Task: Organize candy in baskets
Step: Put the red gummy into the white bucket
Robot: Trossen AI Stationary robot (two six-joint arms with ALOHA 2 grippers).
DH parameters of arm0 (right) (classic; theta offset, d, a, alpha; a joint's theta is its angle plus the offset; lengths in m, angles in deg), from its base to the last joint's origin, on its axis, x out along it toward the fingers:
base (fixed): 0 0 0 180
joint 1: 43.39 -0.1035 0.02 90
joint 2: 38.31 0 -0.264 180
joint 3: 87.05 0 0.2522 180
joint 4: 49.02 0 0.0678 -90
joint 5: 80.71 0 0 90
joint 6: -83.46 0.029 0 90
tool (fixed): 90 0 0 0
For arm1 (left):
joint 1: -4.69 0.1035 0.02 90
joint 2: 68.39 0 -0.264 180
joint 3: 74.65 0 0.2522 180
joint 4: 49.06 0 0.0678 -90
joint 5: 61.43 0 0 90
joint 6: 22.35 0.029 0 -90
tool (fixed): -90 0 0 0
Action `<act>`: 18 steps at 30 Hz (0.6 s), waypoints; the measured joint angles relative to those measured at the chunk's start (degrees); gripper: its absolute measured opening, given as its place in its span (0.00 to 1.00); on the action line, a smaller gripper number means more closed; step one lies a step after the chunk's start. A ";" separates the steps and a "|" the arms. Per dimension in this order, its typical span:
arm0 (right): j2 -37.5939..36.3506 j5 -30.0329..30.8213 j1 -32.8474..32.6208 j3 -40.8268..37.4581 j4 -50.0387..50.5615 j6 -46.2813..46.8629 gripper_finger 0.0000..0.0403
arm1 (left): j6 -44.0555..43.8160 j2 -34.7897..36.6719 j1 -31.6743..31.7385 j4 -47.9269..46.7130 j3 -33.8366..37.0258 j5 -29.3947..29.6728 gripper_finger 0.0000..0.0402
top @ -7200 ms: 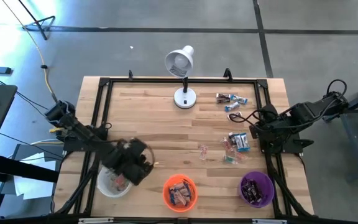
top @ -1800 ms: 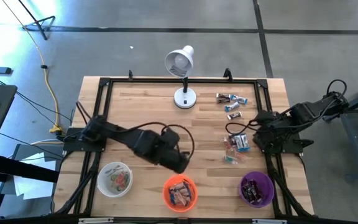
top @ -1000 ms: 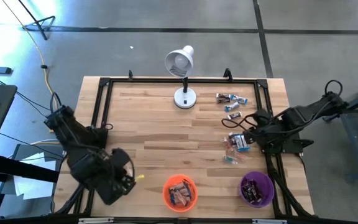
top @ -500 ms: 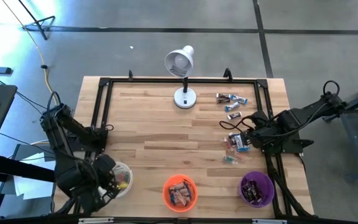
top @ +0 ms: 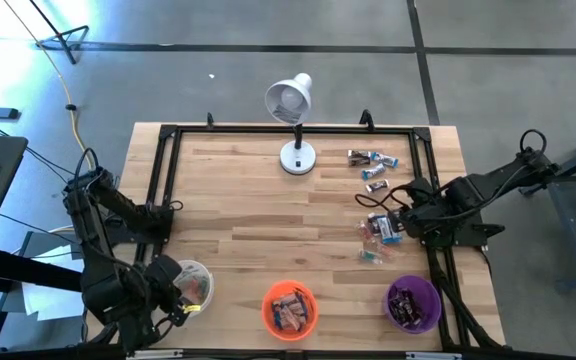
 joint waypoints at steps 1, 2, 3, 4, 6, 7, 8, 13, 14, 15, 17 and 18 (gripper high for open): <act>0.00 0.00 0.02 0.00 -0.02 0.00 0.36 | 0.05 0.00 0.00 -0.05 0.00 0.25 0.18; 0.00 -0.09 0.00 0.00 -0.27 0.00 0.36 | 0.08 0.00 0.00 -0.19 -0.01 0.79 0.19; 0.00 -0.47 0.02 0.00 -0.73 0.02 0.36 | 0.09 0.00 0.00 -0.33 0.00 1.36 0.19; 0.00 -1.00 0.02 0.00 -1.26 0.02 0.36 | 0.08 0.00 0.00 -0.47 -0.02 1.79 0.20; 0.00 -2.54 0.02 0.00 -2.52 0.04 0.36 | 0.14 0.00 0.21 -0.95 -0.01 2.74 0.20; 0.00 -3.26 0.00 0.00 -3.18 0.03 0.36 | 0.58 0.00 0.42 -1.28 -0.01 3.16 0.20; 0.00 -4.05 0.02 0.00 -3.99 0.04 0.36 | 1.26 0.00 0.81 -1.75 -0.02 3.59 0.20; 0.36 -4.84 0.00 0.00 -5.45 -0.02 0.36 | 8.61 0.36 4.67 -3.10 -0.02 6.24 0.20; 0.73 -4.94 0.02 0.00 -5.41 -0.33 0.36 | 10.71 0.61 5.73 -3.07 -0.02 6.58 0.20; 1.16 -5.15 0.02 0.00 -5.34 -0.83 0.36 | 12.67 0.86 6.85 -2.99 -0.02 6.79 0.20; 2.31 -6.25 0.02 0.00 -4.83 -1.98 0.36 | 16.64 1.29 9.20 -2.49 -0.02 7.08 0.20; 3.12 -6.67 0.00 0.00 -4.75 -2.92 0.36 | 18.43 1.50 10.33 -1.99 -0.02 7.27 0.20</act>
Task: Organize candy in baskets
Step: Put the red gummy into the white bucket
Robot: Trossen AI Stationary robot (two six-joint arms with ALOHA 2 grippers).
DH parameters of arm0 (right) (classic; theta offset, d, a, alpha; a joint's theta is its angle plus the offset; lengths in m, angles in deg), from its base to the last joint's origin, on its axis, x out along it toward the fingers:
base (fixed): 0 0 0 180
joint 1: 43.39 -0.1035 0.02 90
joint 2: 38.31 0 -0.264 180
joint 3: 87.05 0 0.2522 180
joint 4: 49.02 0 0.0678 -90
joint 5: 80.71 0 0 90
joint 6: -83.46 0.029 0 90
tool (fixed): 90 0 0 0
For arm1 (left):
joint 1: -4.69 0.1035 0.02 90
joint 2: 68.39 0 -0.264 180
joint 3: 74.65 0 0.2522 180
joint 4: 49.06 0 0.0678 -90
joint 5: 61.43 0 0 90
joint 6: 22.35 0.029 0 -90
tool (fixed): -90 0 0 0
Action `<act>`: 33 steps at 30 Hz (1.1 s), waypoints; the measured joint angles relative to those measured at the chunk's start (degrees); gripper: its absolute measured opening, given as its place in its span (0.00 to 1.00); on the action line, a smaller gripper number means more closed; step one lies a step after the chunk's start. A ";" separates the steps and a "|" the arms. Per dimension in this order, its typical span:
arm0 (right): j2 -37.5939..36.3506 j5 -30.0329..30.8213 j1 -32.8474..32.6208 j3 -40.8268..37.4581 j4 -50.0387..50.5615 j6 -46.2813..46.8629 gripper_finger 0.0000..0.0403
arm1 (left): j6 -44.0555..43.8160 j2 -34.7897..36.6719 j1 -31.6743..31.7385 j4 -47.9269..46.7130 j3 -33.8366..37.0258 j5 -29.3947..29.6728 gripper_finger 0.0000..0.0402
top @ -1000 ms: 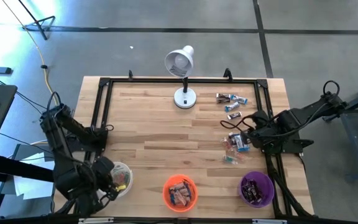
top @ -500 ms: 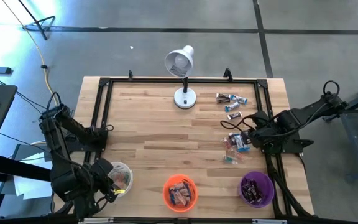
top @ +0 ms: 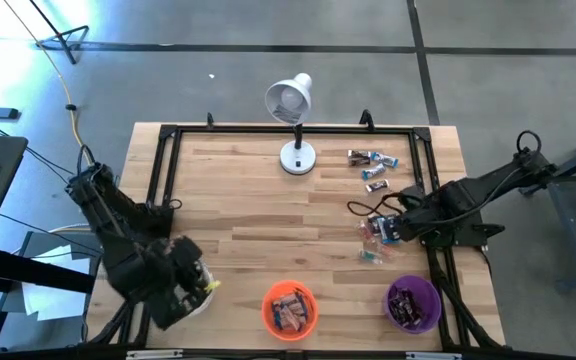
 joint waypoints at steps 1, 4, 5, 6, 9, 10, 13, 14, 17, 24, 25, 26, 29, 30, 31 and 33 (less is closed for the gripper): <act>0.89 -0.22 -0.03 0.00 0.05 -0.84 0.36 | 1.74 0.16 1.12 0.60 0.00 0.14 0.20; 3.71 -0.11 -0.20 0.00 0.33 -5.54 0.36 | 6.19 0.52 4.30 3.22 0.00 0.27 0.20; 4.84 0.04 -0.20 0.00 0.31 -7.62 0.36 | 7.24 0.62 5.15 3.83 0.00 0.27 0.20; 5.92 0.01 -0.19 0.00 0.29 -9.92 0.36 | 7.83 0.79 5.83 4.31 0.00 0.27 0.20; 8.97 0.07 0.15 0.00 0.27 -17.59 0.36 | 9.55 1.23 7.77 5.88 -0.03 0.25 0.20; 9.99 0.07 0.45 0.00 0.21 -20.20 0.36 | 10.33 1.23 8.44 6.57 -0.04 0.25 0.20; 12.76 0.07 2.50 0.00 0.19 -23.30 0.36 | 12.18 1.17 10.10 8.88 -0.04 0.23 0.20; 13.74 0.03 3.54 0.00 -0.09 -22.14 0.36 | 12.50 1.17 10.58 9.54 -0.04 0.17 0.20; 16.32 -0.42 6.35 0.00 -3.11 -19.38 0.36 | 13.24 1.17 11.65 11.32 -0.04 -0.43 0.20; 24.00 -0.91 9.59 0.00 -15.09 -25.86 0.36 | 12.47 1.17 11.96 13.24 -0.04 -2.47 0.20; 25.05 -1.21 10.02 0.01 -15.13 -26.65 0.36 | 12.22 1.17 11.84 13.26 -0.04 -2.88 0.20; 26.14 -1.64 10.45 0.01 -14.96 -27.10 0.36 | 12.07 1.17 11.71 13.27 -0.04 -3.17 0.20; 28.71 -2.01 11.32 0.00 -14.99 -28.84 0.36 | 11.03 1.17 11.10 13.36 -0.04 -3.31 0.20; 29.36 -2.22 11.61 0.00 -15.25 -29.55 0.36 | 10.66 1.17 10.91 13.36 -0.04 -3.36 0.20; 29.96 -2.45 11.91 0.00 -15.78 -30.11 0.36 | 10.34 1.15 10.71 13.37 -0.04 -3.38 0.20; 30.97 -3.02 12.47 0.00 -17.41 -31.71 0.36 | 9.84 1.15 10.35 13.36 -0.04 -3.38 0.20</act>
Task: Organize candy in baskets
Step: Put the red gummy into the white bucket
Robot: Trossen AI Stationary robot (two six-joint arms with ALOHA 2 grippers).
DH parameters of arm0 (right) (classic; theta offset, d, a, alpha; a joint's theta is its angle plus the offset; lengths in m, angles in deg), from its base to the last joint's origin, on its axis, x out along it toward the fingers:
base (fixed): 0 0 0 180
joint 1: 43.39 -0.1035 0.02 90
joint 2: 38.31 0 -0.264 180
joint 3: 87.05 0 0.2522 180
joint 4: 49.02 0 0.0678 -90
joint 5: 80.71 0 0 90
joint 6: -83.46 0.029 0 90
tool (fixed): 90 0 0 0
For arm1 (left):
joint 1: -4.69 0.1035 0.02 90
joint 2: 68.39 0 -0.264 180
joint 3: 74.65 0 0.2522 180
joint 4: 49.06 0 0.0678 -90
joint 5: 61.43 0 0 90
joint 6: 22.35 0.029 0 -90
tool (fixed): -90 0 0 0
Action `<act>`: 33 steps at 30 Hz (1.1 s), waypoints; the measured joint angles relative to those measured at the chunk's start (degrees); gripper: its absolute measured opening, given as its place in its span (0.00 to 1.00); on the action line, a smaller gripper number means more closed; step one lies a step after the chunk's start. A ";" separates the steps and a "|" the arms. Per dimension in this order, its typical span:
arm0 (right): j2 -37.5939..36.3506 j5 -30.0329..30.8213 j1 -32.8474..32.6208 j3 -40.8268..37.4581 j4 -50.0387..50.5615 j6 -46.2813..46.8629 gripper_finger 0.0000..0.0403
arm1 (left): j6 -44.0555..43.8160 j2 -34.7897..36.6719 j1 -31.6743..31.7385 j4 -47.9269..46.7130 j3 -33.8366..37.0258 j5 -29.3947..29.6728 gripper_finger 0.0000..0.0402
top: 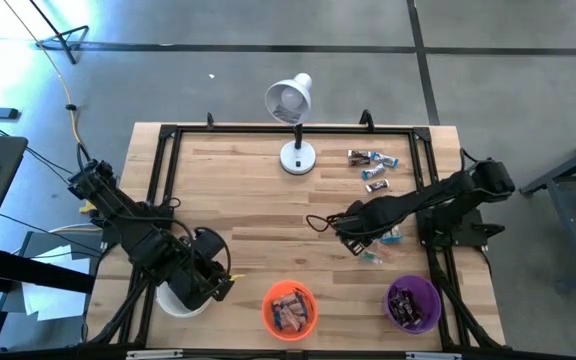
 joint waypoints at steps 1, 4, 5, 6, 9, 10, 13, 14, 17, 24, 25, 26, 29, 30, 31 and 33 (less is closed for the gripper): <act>0.31 -0.17 0.32 0.00 -0.63 -0.73 0.36 | -0.33 0.00 -0.16 0.00 0.00 -0.02 0.20; 1.16 -0.26 1.44 0.00 -2.26 -2.31 0.36 | -1.08 0.00 -0.55 -0.07 0.00 -0.02 0.20; 1.35 -0.26 1.91 0.00 -2.45 -2.83 0.36 | -1.29 0.00 -0.71 -0.11 0.00 -0.02 0.20; 1.54 -0.26 2.36 0.01 -2.36 -3.23 0.36 | -1.63 -0.02 -0.82 -0.09 0.00 -0.02 0.20; 1.83 -0.61 3.79 -0.64 -3.67 -4.76 0.36 | -2.28 -0.04 -1.12 -0.16 0.00 -0.02 0.20; 1.84 -1.56 4.26 -1.47 -4.66 -5.21 0.36 | -2.53 -0.04 -1.12 -0.20 0.00 -0.05 0.20; 1.87 -4.41 5.21 -5.06 -8.13 -6.08 0.36 | -2.81 -0.04 -1.21 -0.33 0.00 -0.28 0.20; 1.87 -5.17 5.49 -6.34 -9.71 -6.05 0.36 | -2.97 -0.04 -1.21 -0.40 0.00 -0.28 0.20; 1.87 -6.33 5.84 -9.68 -12.86 -5.72 0.36 | -3.81 -0.04 -1.21 -0.55 0.00 -0.28 0.20; 0.69 -9.39 6.89 -16.94 -21.77 -4.51 0.36 | -4.27 -0.04 -0.46 -0.47 0.00 -0.56 0.20; 0.69 -9.55 7.09 -16.98 -21.74 -4.58 0.36 | -4.27 -0.04 -0.20 -0.42 0.00 -0.75 0.20; 0.69 -9.69 7.25 -17.00 -21.56 -4.85 0.36 | -4.27 -0.05 -0.02 -0.30 0.00 -0.95 0.20; 0.87 -9.77 7.74 -16.21 -20.40 -7.58 0.36 | -4.23 -0.07 0.61 -0.20 0.00 -1.11 0.20; 0.81 -9.86 7.88 -15.99 -20.26 -8.39 0.35 | -4.23 -0.07 0.79 -0.21 0.00 -1.16 0.20; 0.74 -9.93 8.12 -15.72 -20.20 -8.82 0.34 | -4.15 -0.07 0.95 -0.15 0.00 -1.16 0.20; 0.56 -10.29 8.66 -15.17 -20.41 -9.62 0.30 | -3.77 -0.07 1.27 -0.07 0.00 -1.17 0.20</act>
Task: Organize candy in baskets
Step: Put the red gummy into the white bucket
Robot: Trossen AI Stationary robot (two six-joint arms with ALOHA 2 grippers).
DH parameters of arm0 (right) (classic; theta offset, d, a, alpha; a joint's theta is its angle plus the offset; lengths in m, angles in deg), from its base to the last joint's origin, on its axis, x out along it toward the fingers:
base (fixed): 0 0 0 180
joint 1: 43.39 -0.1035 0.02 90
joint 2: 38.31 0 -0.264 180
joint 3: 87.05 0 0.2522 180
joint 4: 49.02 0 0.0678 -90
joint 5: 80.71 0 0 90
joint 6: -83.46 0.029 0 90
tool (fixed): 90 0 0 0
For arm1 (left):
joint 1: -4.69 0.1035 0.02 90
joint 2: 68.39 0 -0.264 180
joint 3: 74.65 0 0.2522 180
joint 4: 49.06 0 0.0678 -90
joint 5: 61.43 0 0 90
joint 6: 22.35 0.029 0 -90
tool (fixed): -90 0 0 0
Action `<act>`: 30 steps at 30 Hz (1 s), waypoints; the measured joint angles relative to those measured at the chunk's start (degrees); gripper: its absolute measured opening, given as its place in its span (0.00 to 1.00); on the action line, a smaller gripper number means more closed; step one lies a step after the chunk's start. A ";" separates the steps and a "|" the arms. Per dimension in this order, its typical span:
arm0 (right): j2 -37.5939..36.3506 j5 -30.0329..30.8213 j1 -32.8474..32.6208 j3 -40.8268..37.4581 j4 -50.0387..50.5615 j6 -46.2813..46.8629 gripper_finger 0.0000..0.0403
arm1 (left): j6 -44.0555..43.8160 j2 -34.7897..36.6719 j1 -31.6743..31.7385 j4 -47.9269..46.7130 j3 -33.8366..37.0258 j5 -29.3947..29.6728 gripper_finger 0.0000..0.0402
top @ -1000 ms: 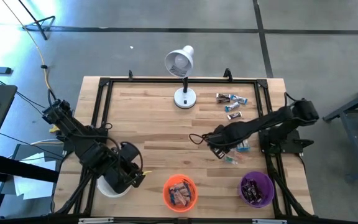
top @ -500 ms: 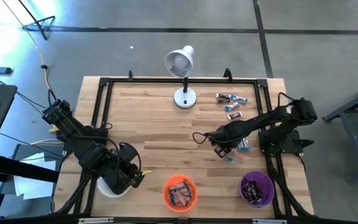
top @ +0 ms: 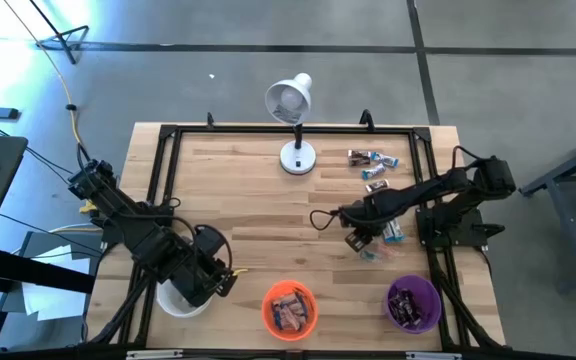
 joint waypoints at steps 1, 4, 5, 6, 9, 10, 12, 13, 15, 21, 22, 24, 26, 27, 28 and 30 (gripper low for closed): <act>-0.04 -0.07 0.20 0.17 -0.30 -0.31 0.27 | 0.14 0.00 0.06 0.05 0.00 0.01 0.20; -0.13 -1.38 0.81 0.62 -1.35 -0.59 0.12 | 0.15 0.00 0.08 0.15 0.00 0.01 0.20; -0.32 -2.04 0.94 0.66 -1.36 -0.65 0.07 | 0.13 0.00 0.08 0.22 0.00 0.01 0.20; -0.52 -2.67 0.95 0.66 -1.37 -0.93 0.04 | 0.11 0.00 0.08 0.29 0.00 0.01 0.20; -1.58 -3.78 0.90 0.63 -1.58 -0.63 0.04 | 0.11 0.00 0.08 0.58 0.00 0.01 0.20; -2.16 -4.66 0.90 0.56 -1.56 -0.50 0.04 | 0.09 0.00 0.08 0.74 0.00 0.01 0.20; -3.75 -5.70 0.88 0.57 -1.23 0.19 0.02 | -0.04 0.00 0.08 0.92 0.00 0.00 0.20; -4.71 -5.81 0.88 0.87 -0.73 0.61 0.01 | -0.07 0.00 0.05 0.94 0.00 0.01 0.20; -6.84 -5.92 0.85 1.90 -0.47 1.40 0.01 | 0.00 0.00 -0.06 0.97 0.00 0.01 0.20; -11.87 -3.27 0.85 8.06 -1.45 2.52 0.00 | 2.64 0.04 -0.29 -0.21 0.00 0.14 0.20; -12.37 -2.52 0.85 9.46 -1.81 2.47 0.00 | 3.21 0.22 -0.59 -1.08 0.02 0.69 0.20; -12.74 -1.34 0.85 12.38 -2.55 2.25 0.00 | 4.06 0.92 -1.15 -3.66 0.00 2.53 0.19; -12.72 0.56 0.39 15.68 -3.09 1.55 0.00 | 3.20 1.73 -1.44 -7.56 0.00 4.07 0.18; -12.66 1.71 0.06 17.27 -3.26 1.12 0.00 | 1.77 2.13 -1.59 -10.15 0.00 4.76 0.17; -12.30 2.76 -0.32 19.04 -3.66 0.90 0.00 | 0.17 2.62 -1.65 -12.95 0.00 5.91 0.17; -11.93 5.01 -1.35 21.87 -4.48 0.46 0.00 | -1.96 3.72 -1.59 -17.40 0.03 8.29 0.16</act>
